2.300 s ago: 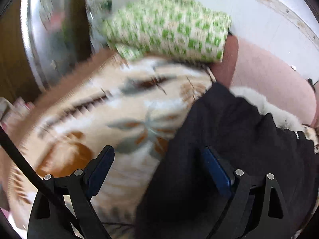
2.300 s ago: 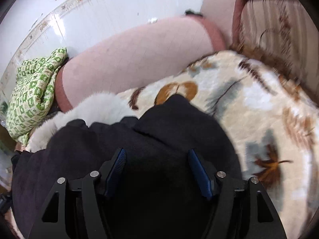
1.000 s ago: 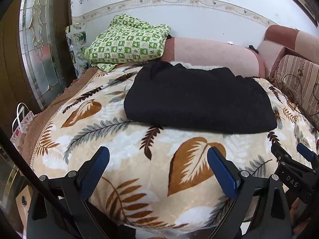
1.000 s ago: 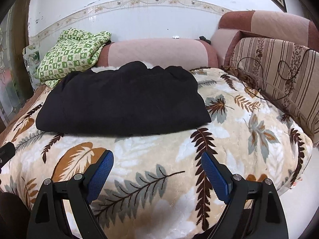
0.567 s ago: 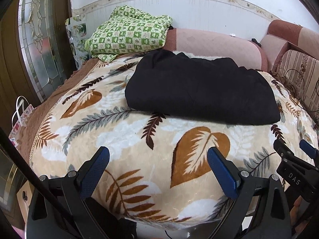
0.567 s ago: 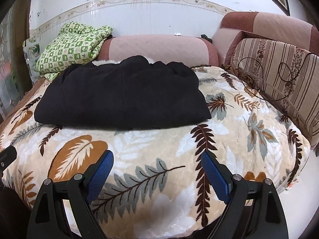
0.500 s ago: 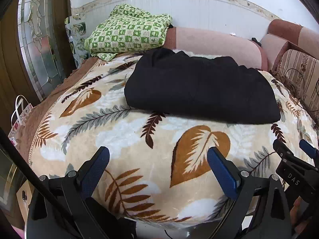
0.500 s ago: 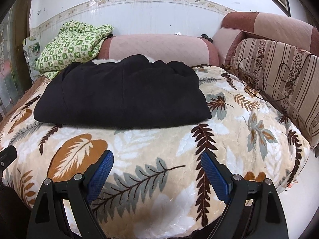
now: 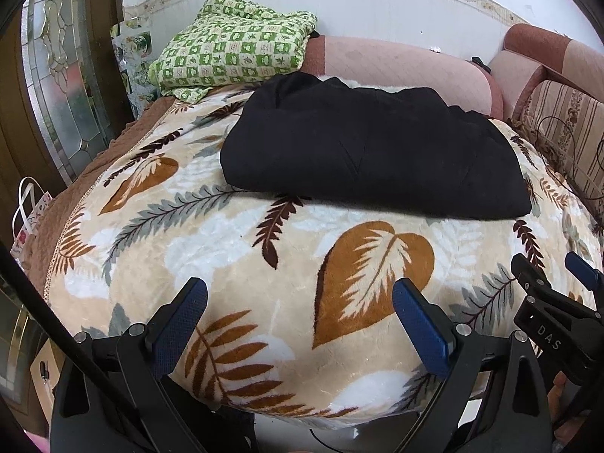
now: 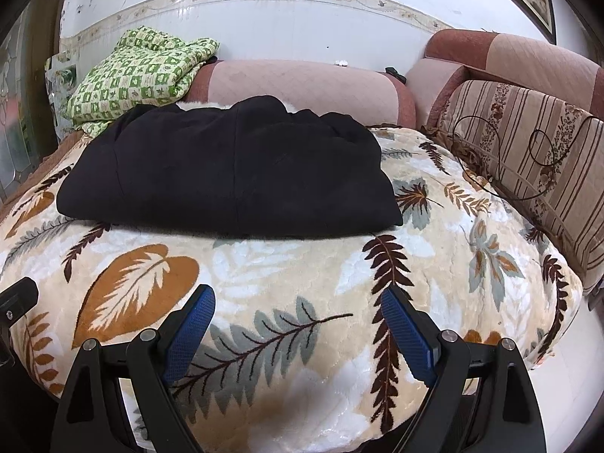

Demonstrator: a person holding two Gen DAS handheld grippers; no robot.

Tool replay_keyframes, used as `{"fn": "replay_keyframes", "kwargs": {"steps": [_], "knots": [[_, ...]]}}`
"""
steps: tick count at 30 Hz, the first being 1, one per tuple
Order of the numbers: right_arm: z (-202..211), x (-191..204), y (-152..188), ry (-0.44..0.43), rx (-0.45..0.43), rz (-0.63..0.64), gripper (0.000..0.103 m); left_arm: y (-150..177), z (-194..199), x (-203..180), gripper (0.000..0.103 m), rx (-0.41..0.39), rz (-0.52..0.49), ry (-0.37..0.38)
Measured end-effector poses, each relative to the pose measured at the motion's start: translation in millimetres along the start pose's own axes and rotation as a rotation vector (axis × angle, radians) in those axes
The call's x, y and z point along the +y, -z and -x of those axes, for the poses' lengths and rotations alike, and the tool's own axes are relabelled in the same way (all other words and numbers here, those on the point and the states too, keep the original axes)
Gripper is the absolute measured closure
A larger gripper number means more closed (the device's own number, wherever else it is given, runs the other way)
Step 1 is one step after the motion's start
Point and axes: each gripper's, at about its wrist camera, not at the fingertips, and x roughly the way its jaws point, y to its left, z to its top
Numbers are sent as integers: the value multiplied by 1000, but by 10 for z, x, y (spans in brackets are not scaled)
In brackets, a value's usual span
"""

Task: Fold large clothes

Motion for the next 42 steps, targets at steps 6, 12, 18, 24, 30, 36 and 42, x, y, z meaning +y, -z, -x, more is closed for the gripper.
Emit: {"fn": "replay_keyframes", "kwargs": {"steps": [6, 12, 18, 24, 30, 36, 42], "knots": [[-35, 12, 11, 4, 13, 6, 11, 12, -41, -6, 5, 11, 3, 4], [-31, 23, 7, 7, 11, 10, 11, 15, -49, -4, 5, 18, 2, 12], [-10, 56, 4, 12, 0, 29, 11, 23, -58, -30, 5, 25, -4, 21], [-24, 76, 10, 14, 3, 36, 11, 33, -73, -31, 5, 36, 0, 27], [-13, 99, 19, 17, 1, 41, 11, 44, -81, -16, 5, 43, 4, 30], [-13, 153, 37, 27, 1, 66, 11, 50, -82, -6, 5, 38, 9, 27], [-17, 179, 49, 34, -2, 86, 11, 62, -90, -21, 5, 44, 4, 28]]}}
